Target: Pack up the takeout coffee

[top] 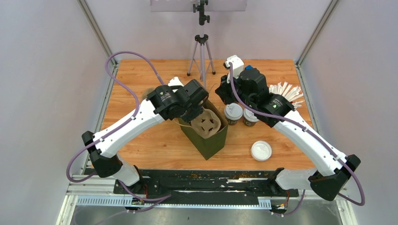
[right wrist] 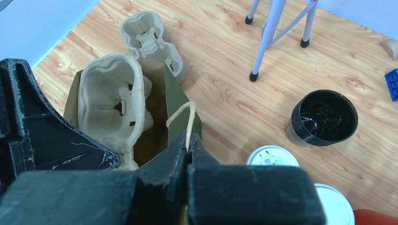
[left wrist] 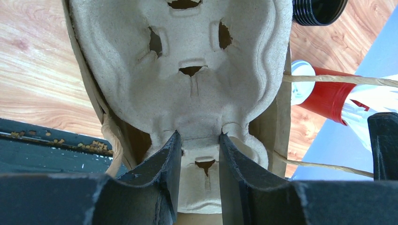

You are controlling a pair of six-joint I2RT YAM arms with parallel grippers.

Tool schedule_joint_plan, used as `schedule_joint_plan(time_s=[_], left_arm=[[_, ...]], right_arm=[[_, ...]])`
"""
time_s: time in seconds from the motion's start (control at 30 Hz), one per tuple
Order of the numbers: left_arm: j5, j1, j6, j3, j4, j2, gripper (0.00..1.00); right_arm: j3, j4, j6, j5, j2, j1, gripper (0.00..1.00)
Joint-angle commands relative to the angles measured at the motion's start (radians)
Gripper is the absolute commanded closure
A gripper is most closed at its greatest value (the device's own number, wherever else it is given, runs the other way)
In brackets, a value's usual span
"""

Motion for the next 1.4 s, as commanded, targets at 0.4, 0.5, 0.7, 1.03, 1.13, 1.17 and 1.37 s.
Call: schedule_joint_plan(time_s=[0.4, 0.5, 0.7, 1.03, 1.13, 1.17, 1.37], left_arm=[[-0.022, -0.007, 0.009, 0.002, -0.007, 0.043, 0.58], [-0.034, -0.006, 0.015, 0.036, -0.027, 0.044, 0.51], [-0.044, -0.010, 0.026, 0.051, -0.028, 0.022, 0.42], [-0.103, -0.037, 0.186, 0.060, 0.102, -0.081, 0.38], [-0.097, -0.037, 0.317, -0.050, 0.307, -0.195, 0.01], [-0.089, -0.038, 0.385, -0.116, 0.398, -0.236, 0.00], [-0.037, -0.038, 0.626, -0.254, 0.662, -0.360, 0.00]], right_arm=[[-0.023, 0.069, -0.036, -0.054, -0.015, 0.012, 1.00], [-0.024, 0.072, -0.035, -0.058, -0.017, 0.012, 1.00], [-0.036, 0.082, -0.022, -0.074, -0.012, 0.012, 1.00], [-0.040, 0.068, -0.022, -0.075, -0.012, 0.013, 0.99], [-0.034, 0.062, -0.015, -0.092, -0.012, 0.014, 0.99], [-0.036, 0.064, -0.014, -0.094, -0.012, 0.013, 0.99], [-0.062, 0.099, 0.007, -0.108, -0.010, 0.014, 0.97]])
